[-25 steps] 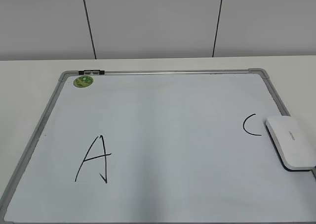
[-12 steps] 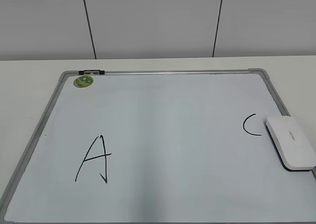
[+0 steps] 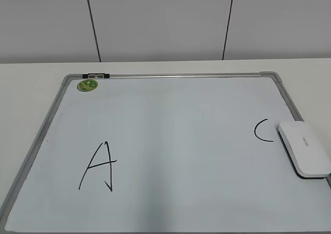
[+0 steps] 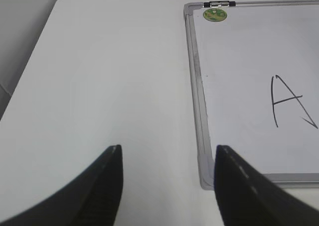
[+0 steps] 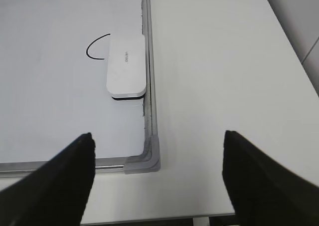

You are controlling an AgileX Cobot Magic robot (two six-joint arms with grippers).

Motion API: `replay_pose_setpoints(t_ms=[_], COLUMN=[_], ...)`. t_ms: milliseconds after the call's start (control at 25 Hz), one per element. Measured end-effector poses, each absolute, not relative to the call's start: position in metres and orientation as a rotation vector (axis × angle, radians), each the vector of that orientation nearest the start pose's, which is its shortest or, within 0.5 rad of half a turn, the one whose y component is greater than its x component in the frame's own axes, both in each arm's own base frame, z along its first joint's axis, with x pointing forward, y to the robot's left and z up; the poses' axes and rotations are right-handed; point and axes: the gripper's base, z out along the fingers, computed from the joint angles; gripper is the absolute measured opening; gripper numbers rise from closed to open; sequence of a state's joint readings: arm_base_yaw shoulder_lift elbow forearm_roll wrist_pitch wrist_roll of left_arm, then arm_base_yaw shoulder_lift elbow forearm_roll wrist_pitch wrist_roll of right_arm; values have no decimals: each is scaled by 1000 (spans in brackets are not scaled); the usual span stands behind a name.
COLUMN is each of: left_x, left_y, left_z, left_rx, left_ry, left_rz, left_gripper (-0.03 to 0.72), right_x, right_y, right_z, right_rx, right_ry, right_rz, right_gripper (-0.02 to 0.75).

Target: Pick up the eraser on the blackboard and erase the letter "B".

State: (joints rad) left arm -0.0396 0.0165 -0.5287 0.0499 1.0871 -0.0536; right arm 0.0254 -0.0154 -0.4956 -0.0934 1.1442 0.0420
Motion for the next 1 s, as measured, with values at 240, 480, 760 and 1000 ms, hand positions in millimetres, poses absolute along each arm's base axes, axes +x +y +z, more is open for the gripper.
replay_pose_setpoints(t_ms=[240, 480, 760, 1000], left_x=[-7, -6, -6, -6], left_y=[4, 4, 4, 4], left_z=[283, 283, 283, 283], left_rx=[-18, -18, -18, -18], left_ry=[2059, 2061, 2061, 2061], left_rz=[2, 2, 2, 2], left_gripper=[437, 437, 437, 437], right_x=[-11, -11, -11, -11], right_y=[-8, -8, -8, -8], right_z=[269, 269, 269, 269], right_rx=[28, 28, 27, 27], right_ry=[2114, 2114, 2114, 2114], right_rz=[-75, -75, -76, -76], right_gripper=[591, 592, 592, 591])
